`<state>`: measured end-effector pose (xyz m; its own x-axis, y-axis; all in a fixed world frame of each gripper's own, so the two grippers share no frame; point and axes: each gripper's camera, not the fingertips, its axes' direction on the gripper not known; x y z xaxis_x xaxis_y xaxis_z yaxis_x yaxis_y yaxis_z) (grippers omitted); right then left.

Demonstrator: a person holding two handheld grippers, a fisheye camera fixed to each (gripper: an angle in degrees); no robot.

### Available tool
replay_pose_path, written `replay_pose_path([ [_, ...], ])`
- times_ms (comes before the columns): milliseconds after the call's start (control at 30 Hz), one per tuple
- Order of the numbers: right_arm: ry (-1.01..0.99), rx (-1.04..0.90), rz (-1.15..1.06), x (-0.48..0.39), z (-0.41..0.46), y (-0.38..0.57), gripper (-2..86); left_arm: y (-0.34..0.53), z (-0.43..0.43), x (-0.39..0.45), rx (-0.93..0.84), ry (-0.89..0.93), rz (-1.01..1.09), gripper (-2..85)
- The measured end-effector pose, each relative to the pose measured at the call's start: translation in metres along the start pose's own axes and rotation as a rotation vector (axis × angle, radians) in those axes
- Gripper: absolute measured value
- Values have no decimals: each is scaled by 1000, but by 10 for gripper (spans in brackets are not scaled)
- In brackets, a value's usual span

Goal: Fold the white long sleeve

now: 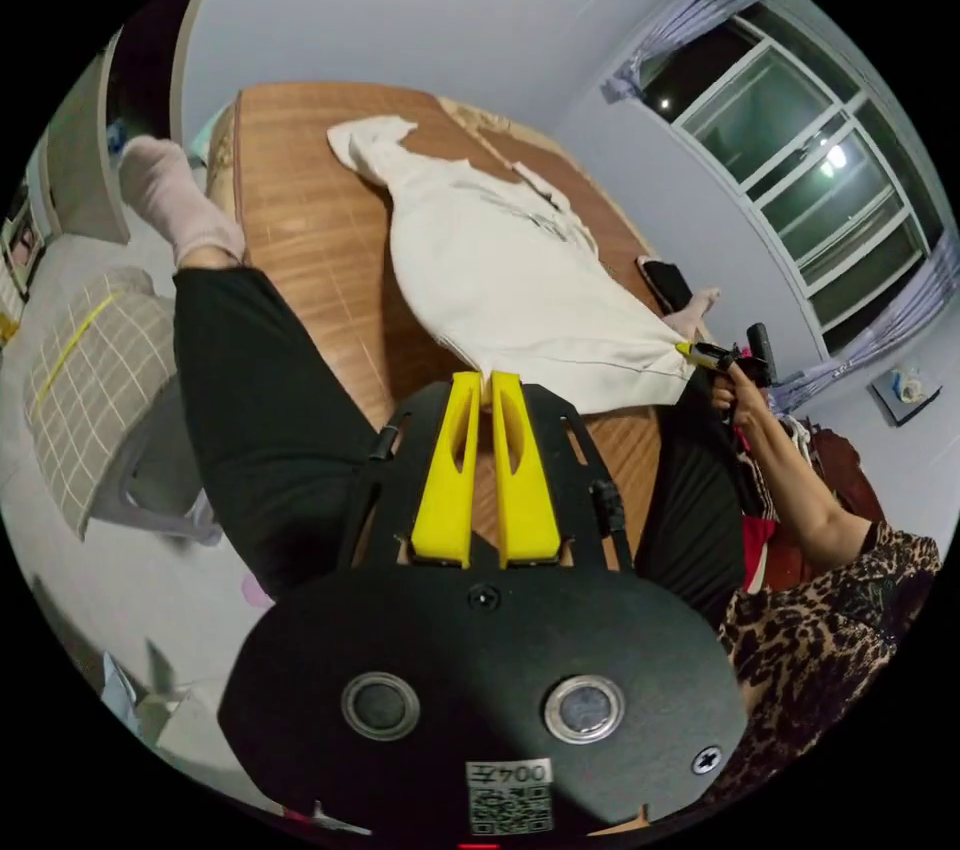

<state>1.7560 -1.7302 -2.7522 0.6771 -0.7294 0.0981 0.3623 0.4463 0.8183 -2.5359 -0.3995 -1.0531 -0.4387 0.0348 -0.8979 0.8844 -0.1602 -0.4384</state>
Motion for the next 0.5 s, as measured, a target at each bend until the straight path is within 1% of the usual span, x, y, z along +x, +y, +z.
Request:
replay_pose_path([
  [200, 188, -171, -7, -10, 47, 4, 24, 4, 48, 32, -188, -20, 62, 22],
  [333, 238, -239, 15, -14, 65, 1, 33, 9, 76, 46, -278, -25, 78, 22],
  [367, 252, -249, 20, -15, 67, 0, 36, 10, 78, 48, -279, -26, 81, 22],
  [433, 351, -258, 16, -23, 68, 0, 45, 14, 78, 55, -280, -46, 92, 22],
  [500, 407, -196, -14, -33, 58, 2, 59, 14, 66, 62, -238, -78, 106, 26],
])
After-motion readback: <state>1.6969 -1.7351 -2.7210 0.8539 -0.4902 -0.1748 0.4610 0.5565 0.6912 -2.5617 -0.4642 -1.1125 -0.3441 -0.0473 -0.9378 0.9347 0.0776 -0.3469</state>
